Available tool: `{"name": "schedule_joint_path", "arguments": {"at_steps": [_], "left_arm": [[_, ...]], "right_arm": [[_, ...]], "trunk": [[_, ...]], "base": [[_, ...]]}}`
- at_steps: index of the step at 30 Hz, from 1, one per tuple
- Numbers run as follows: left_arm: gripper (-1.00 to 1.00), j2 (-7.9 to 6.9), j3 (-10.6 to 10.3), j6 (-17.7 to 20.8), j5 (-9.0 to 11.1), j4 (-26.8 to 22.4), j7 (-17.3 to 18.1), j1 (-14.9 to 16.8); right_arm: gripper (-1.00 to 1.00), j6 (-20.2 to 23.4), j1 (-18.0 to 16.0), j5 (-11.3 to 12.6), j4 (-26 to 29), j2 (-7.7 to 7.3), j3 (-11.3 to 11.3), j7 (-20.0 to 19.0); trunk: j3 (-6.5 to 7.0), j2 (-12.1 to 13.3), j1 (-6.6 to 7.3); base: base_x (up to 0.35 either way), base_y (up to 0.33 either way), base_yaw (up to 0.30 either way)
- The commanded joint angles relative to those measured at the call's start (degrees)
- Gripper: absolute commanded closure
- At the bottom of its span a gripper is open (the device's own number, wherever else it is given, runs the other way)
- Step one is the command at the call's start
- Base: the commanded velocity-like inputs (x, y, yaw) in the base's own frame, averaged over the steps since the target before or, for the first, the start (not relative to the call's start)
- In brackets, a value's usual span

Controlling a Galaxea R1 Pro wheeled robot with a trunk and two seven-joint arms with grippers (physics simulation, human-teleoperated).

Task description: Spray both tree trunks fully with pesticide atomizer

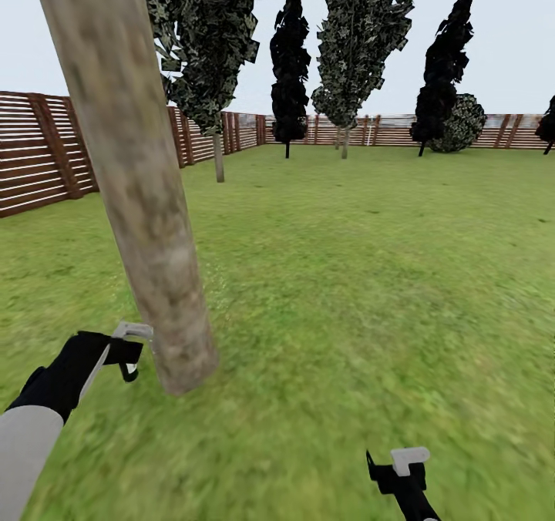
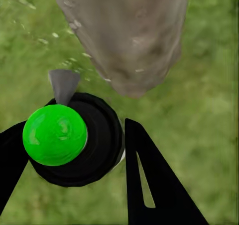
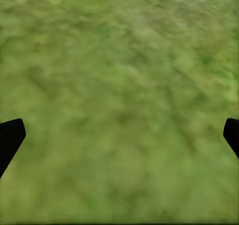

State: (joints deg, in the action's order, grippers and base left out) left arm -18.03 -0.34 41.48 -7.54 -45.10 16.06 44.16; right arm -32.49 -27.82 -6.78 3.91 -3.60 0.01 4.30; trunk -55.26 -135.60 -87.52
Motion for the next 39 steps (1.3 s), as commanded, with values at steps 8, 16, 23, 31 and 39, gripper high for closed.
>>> {"name": "schedule_joint_path", "arguments": {"at_steps": [8, 16, 23, 31, 39], "left_arm": [[1.0, -0.95, -1.3, 8.6, -0.9, -10.7, 1.9, 0.3], [1.0, -2.16, -1.6, 9.4, -0.5, -13.8, 6.7, 0.1], [1.0, -2.55, -1.5, 9.6, -0.8, -14.0, 6.7, -0.4], [1.0, -2.14, -1.5, 16.2, -0.5, -20.0, 6.7, 2.6], [1.0, -4.1, -1.2, 15.6, -1.0, -18.1, 6.2, -0.5]], "right_arm": [[-1.0, -0.1, 0.0, -0.6, 0.0, -0.01, 0.0, 0.5], [-1.0, -0.1, 0.0, -0.6, 0.0, 0.0, 0.0, 0.4], [-1.0, -0.1, 0.0, -0.6, 0.0, 0.0, 0.0, 0.4], [-1.0, -0.1, 0.0, -0.6, 0.0, 0.0, 0.0, 0.4], [-1.0, -0.1, 0.0, -0.6, 0.0, 0.0, 0.0, 0.4]], "trunk": [[-0.06, 0.0, 0.02], [-0.06, 0.0, 0.02], [-0.06, 0.0, 0.02], [-0.06, 0.0, 0.02], [-0.06, 0.0, 0.02]], "base": [[-0.006, 0.002, 0.0], [0.0, 0.0, 0.0], [-0.154, 0.029, 0.0], [-0.009, 0.002, 0.0], [0.008, -0.009, 0.0]]}}
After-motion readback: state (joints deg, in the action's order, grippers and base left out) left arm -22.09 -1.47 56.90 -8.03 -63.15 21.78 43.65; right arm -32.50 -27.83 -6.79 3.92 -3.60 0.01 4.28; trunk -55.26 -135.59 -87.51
